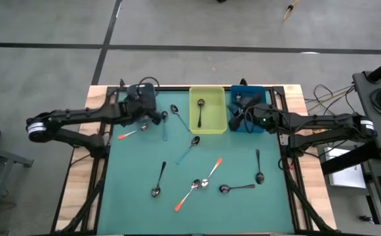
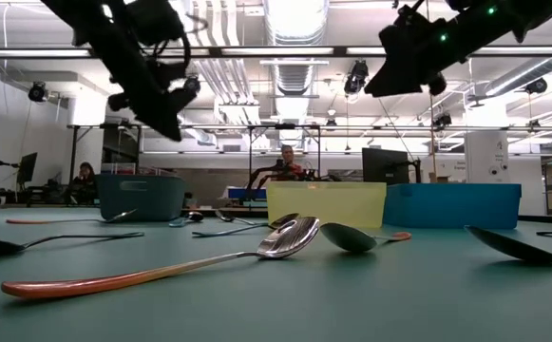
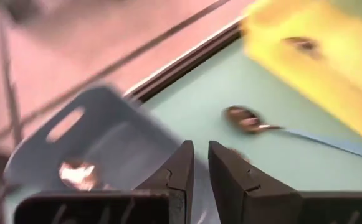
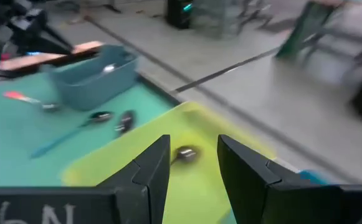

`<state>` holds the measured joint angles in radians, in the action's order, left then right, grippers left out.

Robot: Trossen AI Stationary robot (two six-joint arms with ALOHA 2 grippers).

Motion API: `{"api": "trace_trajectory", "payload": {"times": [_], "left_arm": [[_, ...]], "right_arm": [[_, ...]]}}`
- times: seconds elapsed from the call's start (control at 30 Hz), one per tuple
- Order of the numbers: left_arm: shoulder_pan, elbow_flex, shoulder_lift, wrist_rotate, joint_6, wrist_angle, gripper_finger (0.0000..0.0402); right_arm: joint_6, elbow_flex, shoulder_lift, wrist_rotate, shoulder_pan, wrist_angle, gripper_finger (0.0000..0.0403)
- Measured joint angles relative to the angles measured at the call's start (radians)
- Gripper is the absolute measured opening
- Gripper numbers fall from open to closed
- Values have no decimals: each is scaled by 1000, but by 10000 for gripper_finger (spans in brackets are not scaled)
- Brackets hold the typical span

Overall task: Sort silverware by color (type)
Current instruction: Put the black spoon into the yellow bin

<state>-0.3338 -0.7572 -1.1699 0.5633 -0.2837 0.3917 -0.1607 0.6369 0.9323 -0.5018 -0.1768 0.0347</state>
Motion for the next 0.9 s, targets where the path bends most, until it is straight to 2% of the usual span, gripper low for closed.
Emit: {"api": "trace_trajectory", "payload": {"times": [0.23, 0.43, 0.53, 0.8, 0.9], "left_arm": [[151, 66, 73, -52, 210, -165, 32], [212, 121, 118, -57, 330, -257, 32], [214, 147, 133, -57, 373, -302, 32], [213, 157, 147, -57, 402, -306, 32], [213, 149, 152, -57, 442, -310, 32]], "right_arm": [[-242, 1, 66, 144, 2, 0, 125], [-391, 36, 135, 261, 14, -61, 125], [-454, 76, 179, 276, 37, -164, 125], [-619, 211, 292, 280, 71, -583, 125], [-681, 247, 326, 319, 72, -695, 125]]}}
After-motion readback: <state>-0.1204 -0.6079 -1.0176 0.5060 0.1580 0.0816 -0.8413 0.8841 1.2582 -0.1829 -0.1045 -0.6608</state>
